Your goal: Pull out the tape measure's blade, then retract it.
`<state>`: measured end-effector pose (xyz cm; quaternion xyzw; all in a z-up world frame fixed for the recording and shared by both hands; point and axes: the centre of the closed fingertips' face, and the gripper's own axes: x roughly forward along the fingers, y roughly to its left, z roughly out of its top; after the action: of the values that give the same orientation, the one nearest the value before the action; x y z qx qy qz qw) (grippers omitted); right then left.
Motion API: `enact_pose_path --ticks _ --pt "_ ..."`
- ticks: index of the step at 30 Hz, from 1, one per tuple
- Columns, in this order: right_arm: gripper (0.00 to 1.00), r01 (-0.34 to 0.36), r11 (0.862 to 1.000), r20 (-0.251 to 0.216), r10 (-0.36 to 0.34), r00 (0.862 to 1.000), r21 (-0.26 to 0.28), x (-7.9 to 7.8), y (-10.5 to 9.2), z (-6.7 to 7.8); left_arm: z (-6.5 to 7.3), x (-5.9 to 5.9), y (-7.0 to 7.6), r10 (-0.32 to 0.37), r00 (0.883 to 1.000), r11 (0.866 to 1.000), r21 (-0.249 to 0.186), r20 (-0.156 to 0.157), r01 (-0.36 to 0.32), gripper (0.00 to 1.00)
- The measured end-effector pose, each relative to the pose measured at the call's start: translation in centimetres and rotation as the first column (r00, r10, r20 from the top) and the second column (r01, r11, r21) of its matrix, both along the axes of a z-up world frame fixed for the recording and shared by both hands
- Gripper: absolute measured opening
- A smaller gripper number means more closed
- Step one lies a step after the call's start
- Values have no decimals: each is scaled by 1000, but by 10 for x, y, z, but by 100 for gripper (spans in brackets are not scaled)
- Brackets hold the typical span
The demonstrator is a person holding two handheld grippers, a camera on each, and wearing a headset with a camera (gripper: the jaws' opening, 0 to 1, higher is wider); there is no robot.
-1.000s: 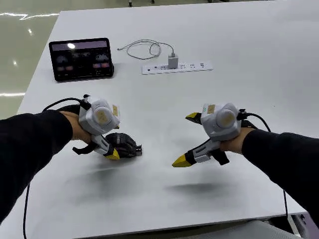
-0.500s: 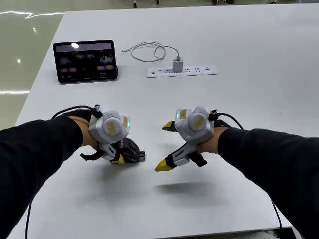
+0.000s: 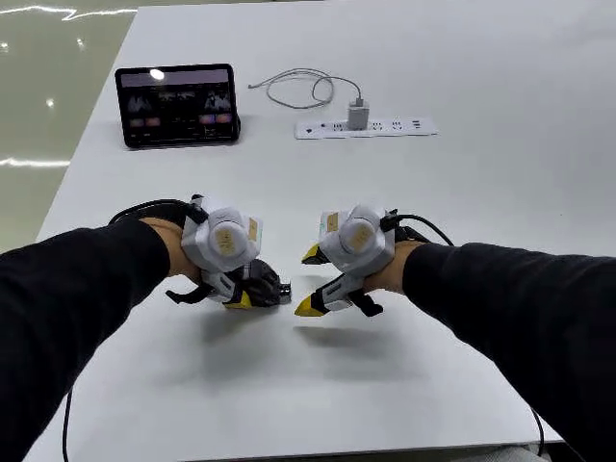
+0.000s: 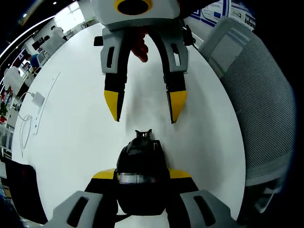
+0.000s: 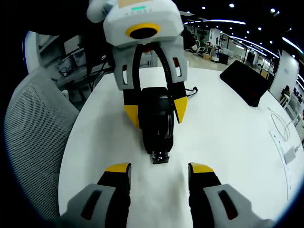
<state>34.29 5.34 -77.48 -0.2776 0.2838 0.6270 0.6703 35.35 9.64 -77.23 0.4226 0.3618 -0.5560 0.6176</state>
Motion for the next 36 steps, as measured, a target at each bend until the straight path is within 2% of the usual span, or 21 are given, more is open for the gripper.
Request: enact_pose_path --ticks 3,5,7,9,16,18,19,20,30,36 --pt "39 -14 1000 16 14 1000 -19 1 6 -4 0 0 0 0 1000 1000 -5 -1 0 35" --pt "29 -2 1000 22 3 1000 -27 4 11 -6 0 0 0 10 1000 1000 -13 -8 -10 35" --pt "21 -52 997 62 56 996 -64 4 11 -11 0 0 0 7 1000 1000 -8 -4 -7 35" --pt "21 -62 996 51 65 997 -70 0 12 -13 0 0 1 6 1000 1000 -3 -1 -6 35" --pt "16 -59 995 52 63 997 -78 6 14 -16 0 -1 0 9 1000 1000 -17 -3 -9 35" --pt "15 -28 1000 -7 28 1000 -11 3 21 -9 0 0 0 14 1000 1000 -18 -4 -14 35" --pt "14 -16 1000 -33 16 999 -14 2 21 -11 0 0 1 14 1000 1000 -18 -4 -14 35" --pt "14 -30 999 -4 30 1000 -27 5 20 -12 0 0 0 13 1000 1000 -18 -4 -14 35" --pt "12 -45 997 1 46 999 -64 5 20 -20 0 0 0 10 1000 1000 -14 -7 -10 35" --pt "10 -80 993 34 83 996 -82 7 16 -21 0 1 -1 25 1000 999 -21 -9 -25 35"
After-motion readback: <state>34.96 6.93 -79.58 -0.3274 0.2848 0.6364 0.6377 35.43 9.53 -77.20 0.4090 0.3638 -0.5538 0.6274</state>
